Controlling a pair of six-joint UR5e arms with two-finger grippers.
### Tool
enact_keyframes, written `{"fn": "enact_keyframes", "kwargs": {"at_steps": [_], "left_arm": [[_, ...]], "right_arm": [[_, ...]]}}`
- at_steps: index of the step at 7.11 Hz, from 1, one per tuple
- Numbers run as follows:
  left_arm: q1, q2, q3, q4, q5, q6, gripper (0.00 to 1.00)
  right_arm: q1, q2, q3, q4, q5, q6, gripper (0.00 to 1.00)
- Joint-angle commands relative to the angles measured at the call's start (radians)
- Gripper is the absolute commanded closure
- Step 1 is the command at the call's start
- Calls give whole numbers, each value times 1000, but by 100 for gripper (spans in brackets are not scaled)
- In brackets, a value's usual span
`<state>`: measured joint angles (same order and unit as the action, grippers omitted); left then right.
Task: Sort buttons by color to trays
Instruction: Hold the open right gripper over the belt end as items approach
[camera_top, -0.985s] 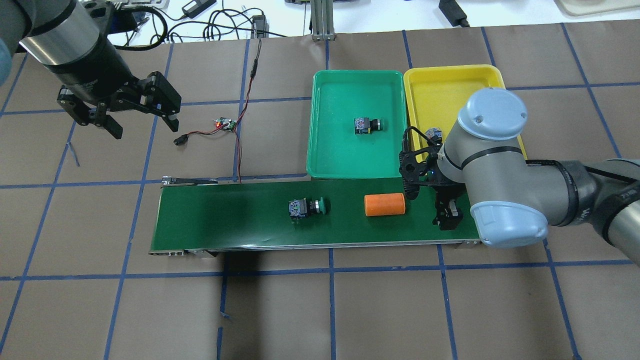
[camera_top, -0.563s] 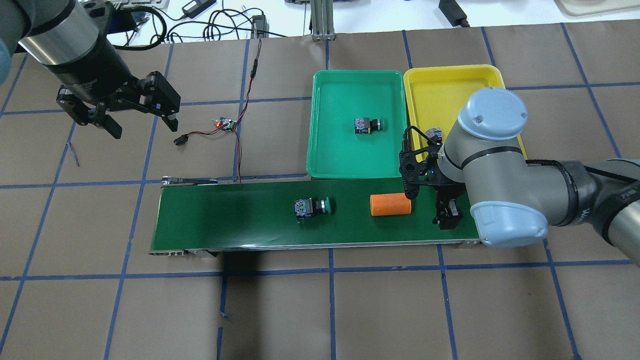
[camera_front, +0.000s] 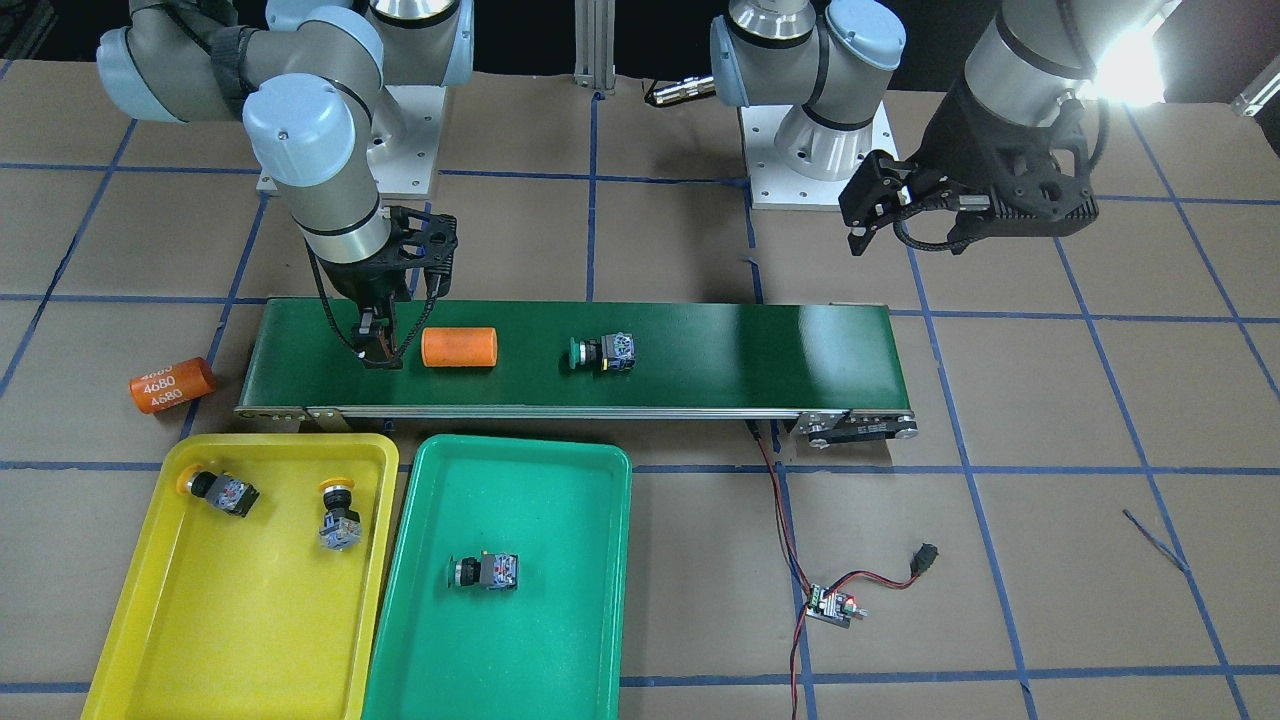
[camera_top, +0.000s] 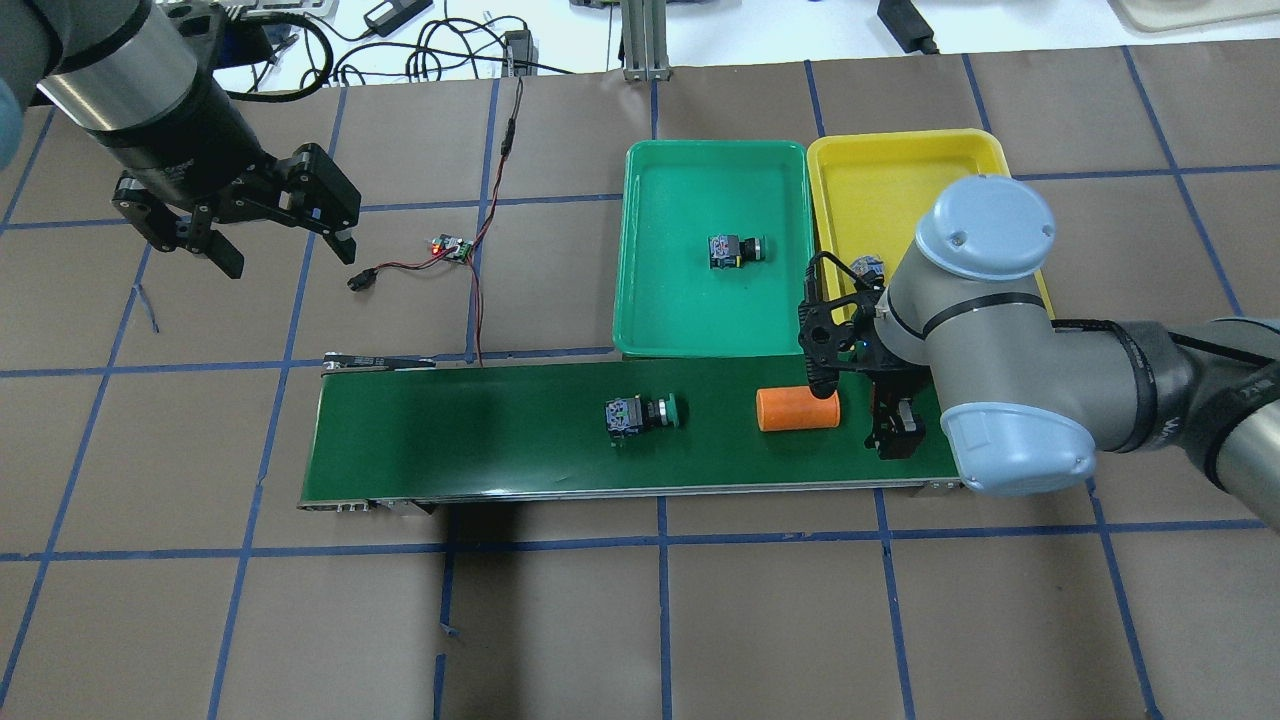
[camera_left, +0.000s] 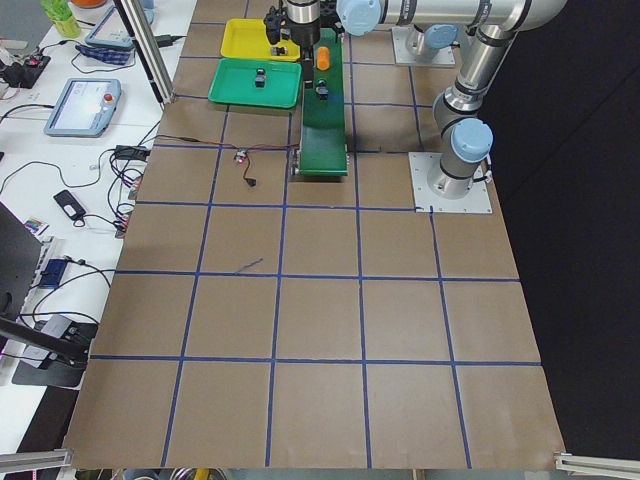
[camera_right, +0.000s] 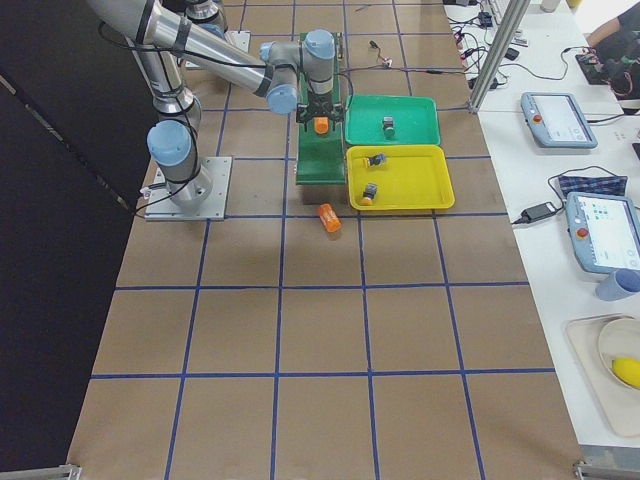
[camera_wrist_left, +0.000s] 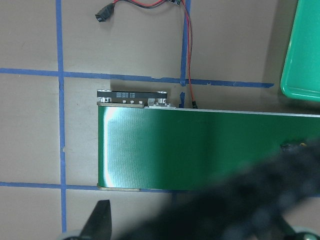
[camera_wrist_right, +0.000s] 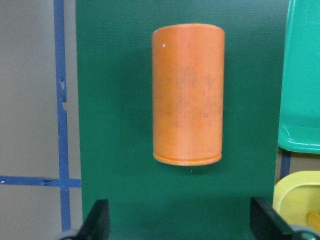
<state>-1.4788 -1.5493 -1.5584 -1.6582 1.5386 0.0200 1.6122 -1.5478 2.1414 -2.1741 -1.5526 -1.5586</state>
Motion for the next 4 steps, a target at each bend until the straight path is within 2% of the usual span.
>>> {"fn": "enact_keyframes", "kwargs": {"at_steps": [1,4], "left_arm": [[0,2,0,0,0,0,0],[-2,2,-5,-2,0,0,0]], "right_arm": [[2,0,0,-1,0,3,0],[2,0,0,-3,0,2,0]]}}
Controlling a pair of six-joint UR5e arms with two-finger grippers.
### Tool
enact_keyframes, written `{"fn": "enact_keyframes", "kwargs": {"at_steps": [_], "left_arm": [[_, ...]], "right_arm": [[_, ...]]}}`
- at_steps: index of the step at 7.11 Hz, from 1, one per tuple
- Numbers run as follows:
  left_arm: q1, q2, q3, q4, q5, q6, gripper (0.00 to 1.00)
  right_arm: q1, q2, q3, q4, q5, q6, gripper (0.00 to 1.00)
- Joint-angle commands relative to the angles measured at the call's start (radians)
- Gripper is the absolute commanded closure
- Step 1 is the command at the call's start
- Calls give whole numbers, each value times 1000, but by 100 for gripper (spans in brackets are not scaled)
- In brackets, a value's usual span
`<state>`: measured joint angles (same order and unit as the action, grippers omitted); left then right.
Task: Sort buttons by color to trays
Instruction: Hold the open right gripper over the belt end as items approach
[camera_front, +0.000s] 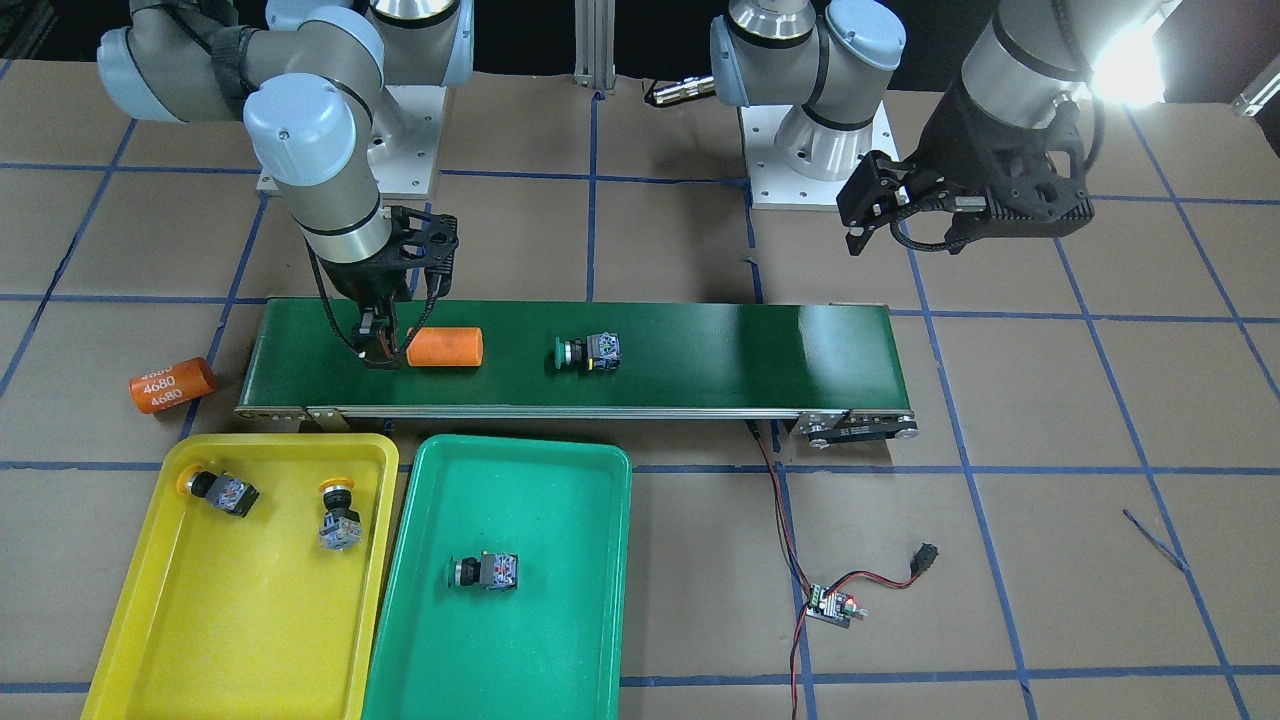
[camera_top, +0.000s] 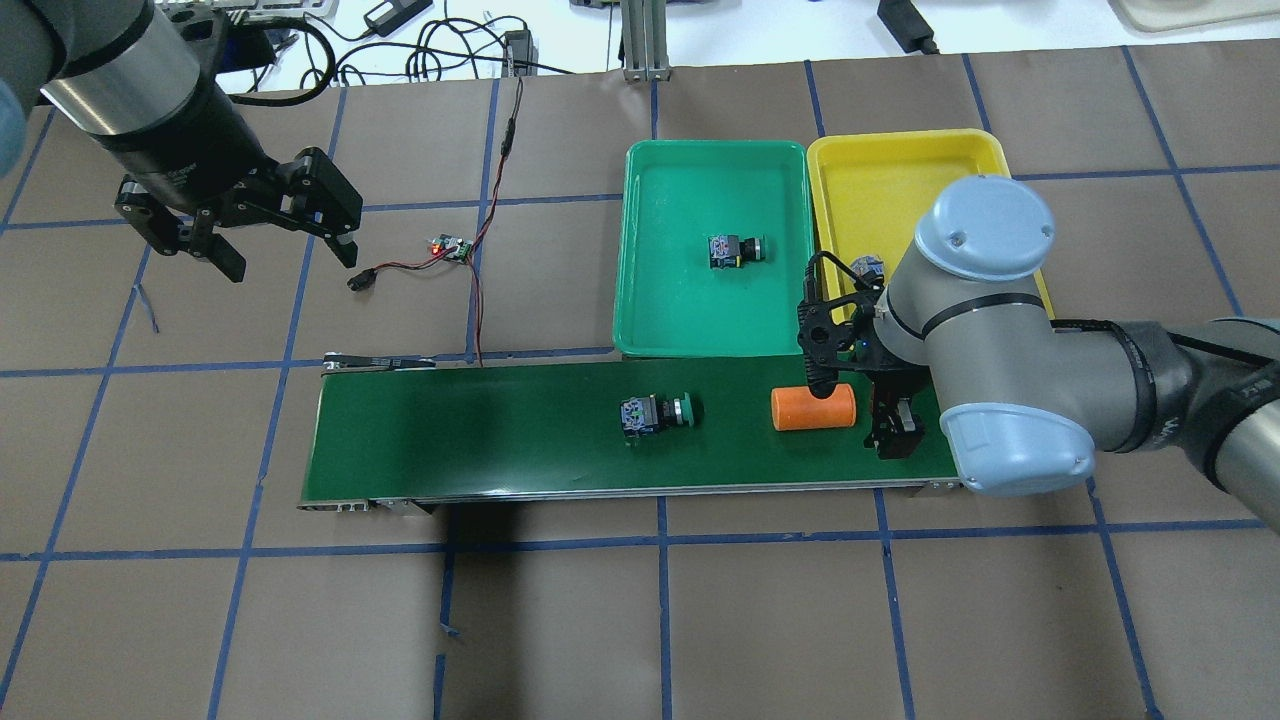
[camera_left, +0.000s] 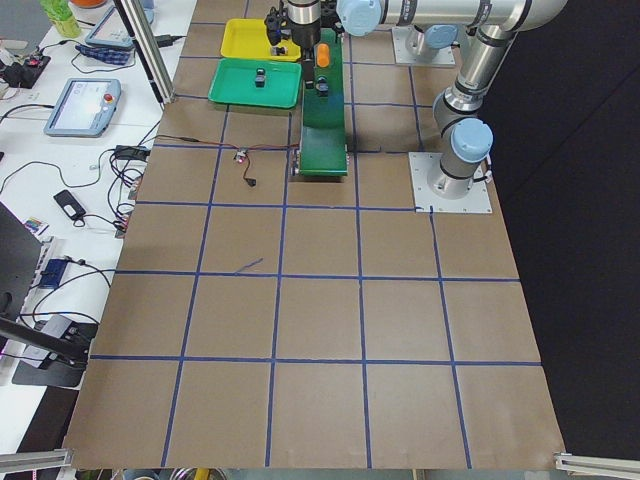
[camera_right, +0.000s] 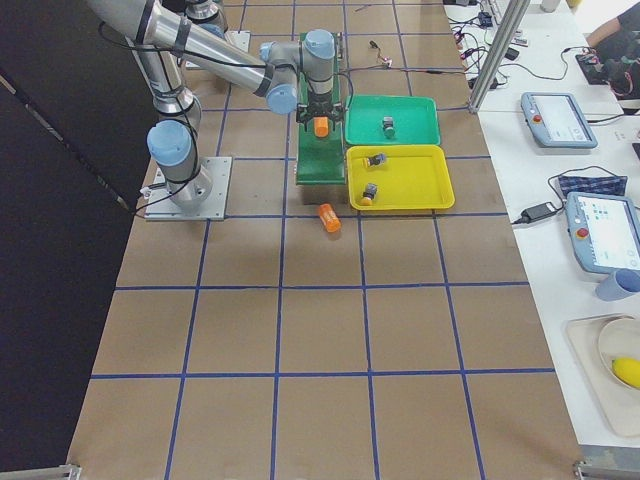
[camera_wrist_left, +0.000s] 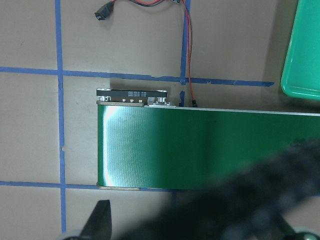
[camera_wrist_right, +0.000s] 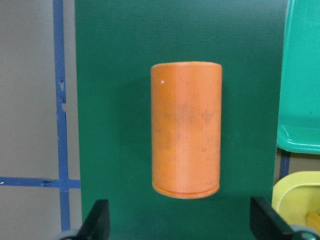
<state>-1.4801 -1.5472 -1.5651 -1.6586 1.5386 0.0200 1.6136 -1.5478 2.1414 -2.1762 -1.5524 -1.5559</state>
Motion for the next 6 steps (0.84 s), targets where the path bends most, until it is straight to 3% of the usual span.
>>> {"fn": "enact_keyframes", "kwargs": {"at_steps": [1,6], "left_arm": [[0,-1,4,0,0,0,0],[0,2,-6,0,0,0,0]], "right_arm": [[0,0,0,-1,0,-1,0],[0,0,-2,-2,0,-1,0]]}}
